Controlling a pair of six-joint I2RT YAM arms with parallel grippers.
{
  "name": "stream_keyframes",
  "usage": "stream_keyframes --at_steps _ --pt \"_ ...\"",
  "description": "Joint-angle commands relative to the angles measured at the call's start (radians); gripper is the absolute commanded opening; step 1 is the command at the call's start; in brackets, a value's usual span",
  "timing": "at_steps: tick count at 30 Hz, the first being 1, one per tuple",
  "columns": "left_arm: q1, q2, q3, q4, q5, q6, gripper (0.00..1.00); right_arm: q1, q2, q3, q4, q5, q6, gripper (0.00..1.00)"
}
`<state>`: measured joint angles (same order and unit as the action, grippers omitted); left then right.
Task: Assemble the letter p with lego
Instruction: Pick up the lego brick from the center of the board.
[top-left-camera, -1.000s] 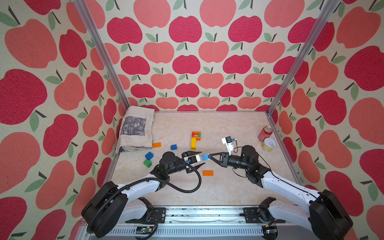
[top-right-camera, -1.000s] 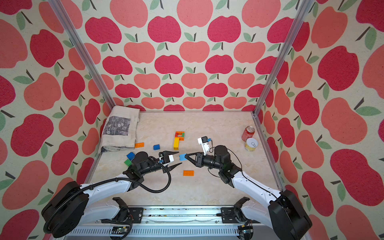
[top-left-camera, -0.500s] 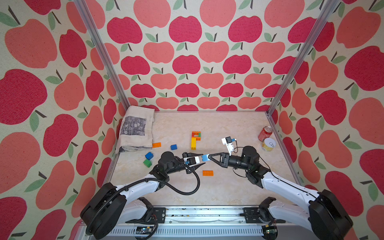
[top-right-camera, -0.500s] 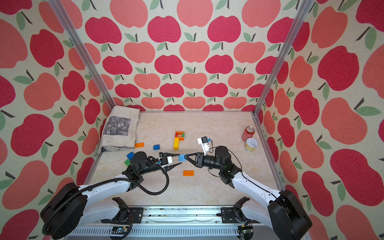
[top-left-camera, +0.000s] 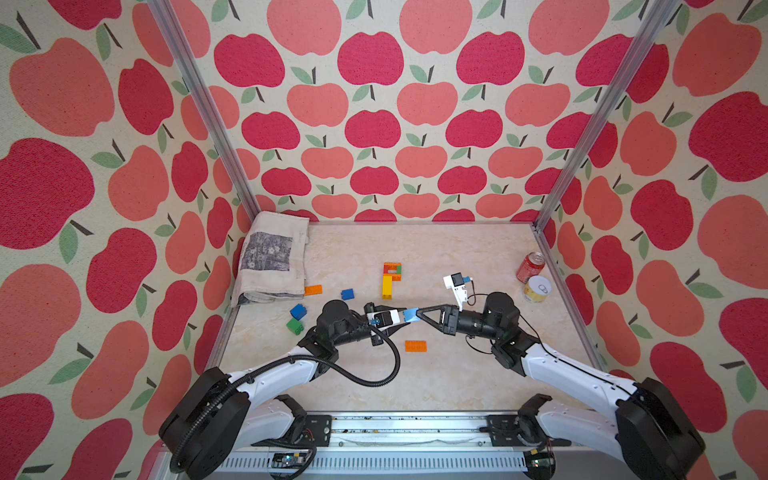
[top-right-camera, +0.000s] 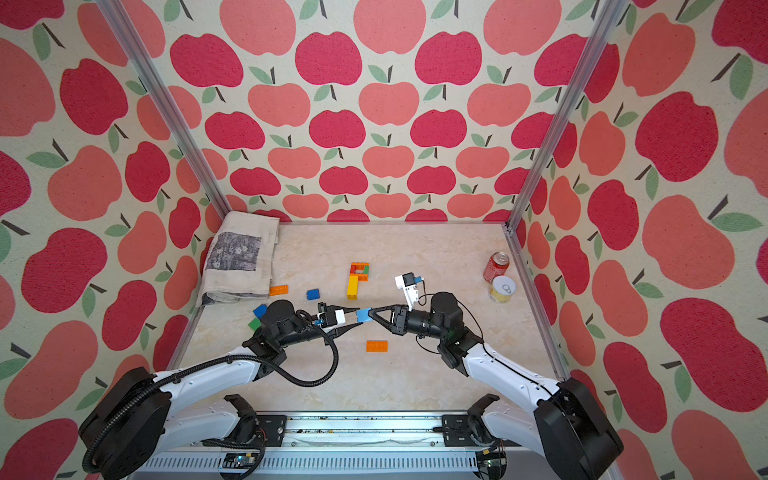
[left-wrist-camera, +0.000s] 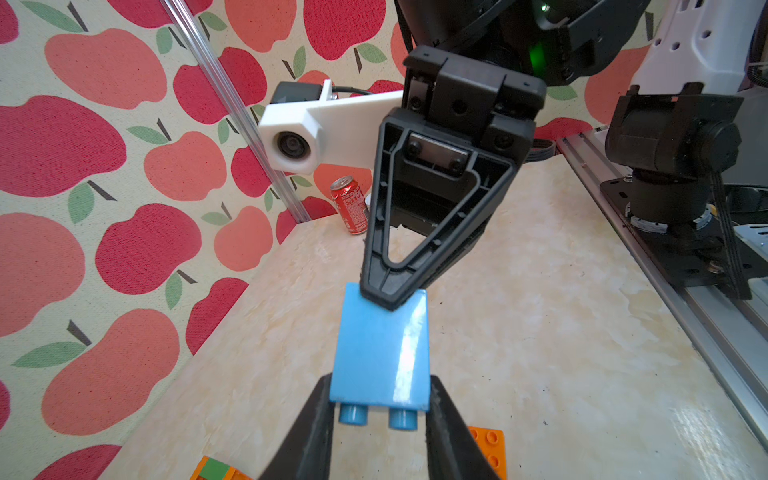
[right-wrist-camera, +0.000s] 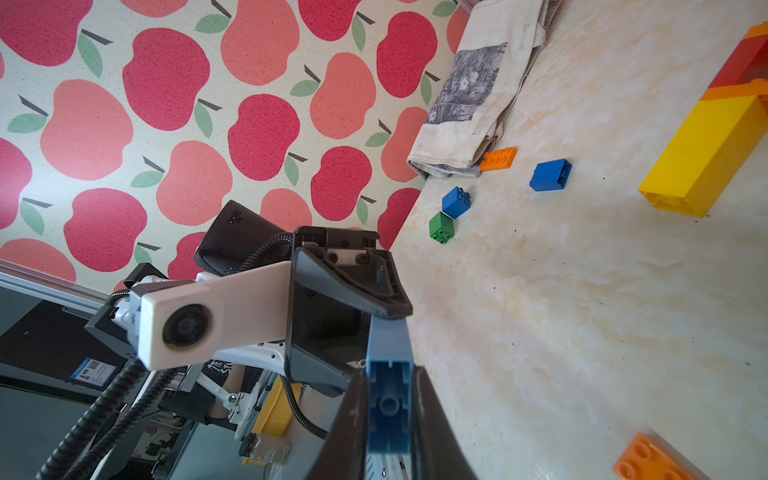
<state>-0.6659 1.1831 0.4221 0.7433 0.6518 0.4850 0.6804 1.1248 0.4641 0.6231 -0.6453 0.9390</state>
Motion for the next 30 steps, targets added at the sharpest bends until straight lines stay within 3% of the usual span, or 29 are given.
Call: stream_keyframes --at_steps 1,4,12,17,24,27,30 --pt "-0.003 -0.02 0.042 -0.037 0.029 -0.021 0.32 0.002 0.013 -0.02 0.037 -0.004 0.0 0.05" --pt "-0.006 -0.024 0.064 -0.101 0.014 -0.023 0.3 0.002 0.017 -0.022 0.026 0.004 -0.007 0.11" --pt "-0.016 -0.038 0.124 -0.318 -0.029 -0.007 0.27 -0.015 -0.056 -0.001 -0.197 0.085 -0.169 0.4" --pt "-0.02 -0.036 0.173 -0.457 -0.043 -0.003 0.27 -0.015 -0.132 0.029 -0.373 0.149 -0.391 0.45" --pt "-0.026 -0.008 0.281 -0.732 -0.073 0.039 0.27 0.017 -0.219 0.029 -0.509 0.204 -0.825 0.47" --pt "-0.036 0.012 0.345 -0.887 -0.107 0.068 0.27 0.018 -0.285 0.027 -0.552 0.246 -0.904 0.48" --pt "-0.061 0.047 0.428 -1.064 -0.174 0.099 0.27 0.018 -0.347 0.024 -0.604 0.376 -0.931 0.49"
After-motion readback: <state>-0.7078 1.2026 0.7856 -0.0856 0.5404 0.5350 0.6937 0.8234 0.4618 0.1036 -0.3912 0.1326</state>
